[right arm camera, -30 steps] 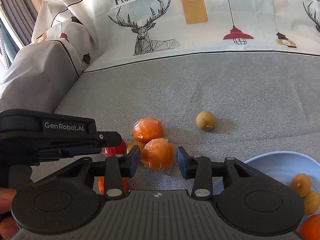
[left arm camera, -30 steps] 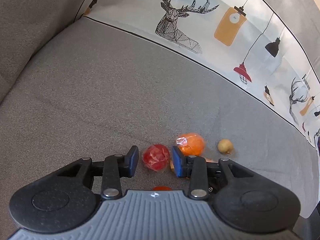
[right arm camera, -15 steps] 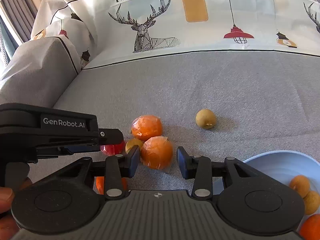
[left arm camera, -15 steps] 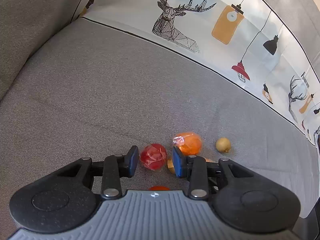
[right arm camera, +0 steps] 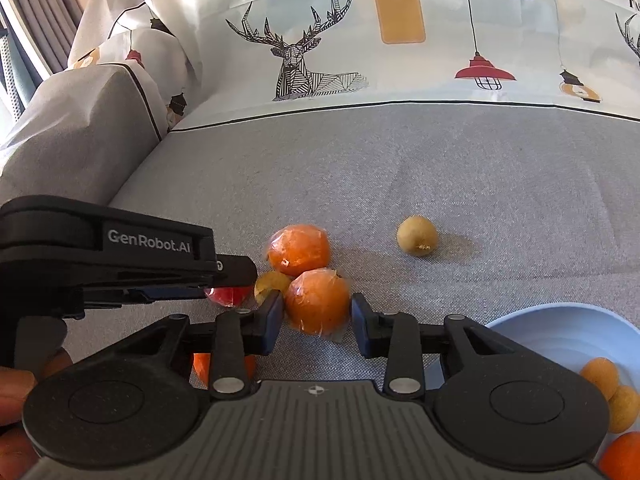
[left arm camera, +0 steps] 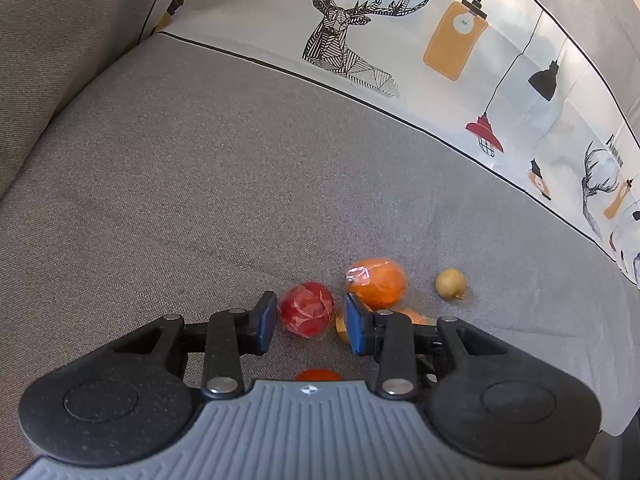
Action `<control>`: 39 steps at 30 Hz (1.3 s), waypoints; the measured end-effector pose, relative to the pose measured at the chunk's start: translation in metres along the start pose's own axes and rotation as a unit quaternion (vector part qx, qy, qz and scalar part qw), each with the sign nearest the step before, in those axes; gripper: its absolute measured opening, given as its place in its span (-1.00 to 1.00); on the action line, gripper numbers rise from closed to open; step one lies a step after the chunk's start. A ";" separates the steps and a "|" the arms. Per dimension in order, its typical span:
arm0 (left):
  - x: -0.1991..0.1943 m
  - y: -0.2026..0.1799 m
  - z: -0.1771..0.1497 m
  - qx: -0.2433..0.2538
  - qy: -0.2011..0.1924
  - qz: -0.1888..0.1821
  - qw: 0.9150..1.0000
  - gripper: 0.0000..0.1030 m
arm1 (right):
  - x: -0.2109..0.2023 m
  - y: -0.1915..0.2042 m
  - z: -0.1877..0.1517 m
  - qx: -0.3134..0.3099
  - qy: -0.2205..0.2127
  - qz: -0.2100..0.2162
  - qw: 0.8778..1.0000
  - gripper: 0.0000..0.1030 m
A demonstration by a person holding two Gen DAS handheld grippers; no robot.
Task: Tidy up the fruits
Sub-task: 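Grasp a red wrapped fruit with the left gripper while the right gripper grasps a wrapped tangerine, then carry both fruits over the light-blue plate and open both grippers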
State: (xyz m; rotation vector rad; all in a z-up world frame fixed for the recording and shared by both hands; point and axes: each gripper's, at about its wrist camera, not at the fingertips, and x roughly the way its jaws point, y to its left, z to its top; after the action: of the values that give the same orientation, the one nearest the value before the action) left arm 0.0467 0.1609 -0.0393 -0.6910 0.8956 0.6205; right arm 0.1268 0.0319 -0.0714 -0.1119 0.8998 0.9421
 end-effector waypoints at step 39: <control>-0.043 -0.021 0.002 0.038 -0.029 -0.005 0.999 -0.40 | -0.055 -0.001 0.014 -0.003 -0.039 -0.003 0.999 -0.27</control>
State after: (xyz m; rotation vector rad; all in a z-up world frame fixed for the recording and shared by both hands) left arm 0.0417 0.1409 0.0040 -0.6069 0.8574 0.5920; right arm 0.1214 0.0023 -0.0239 -0.0832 0.8241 0.9370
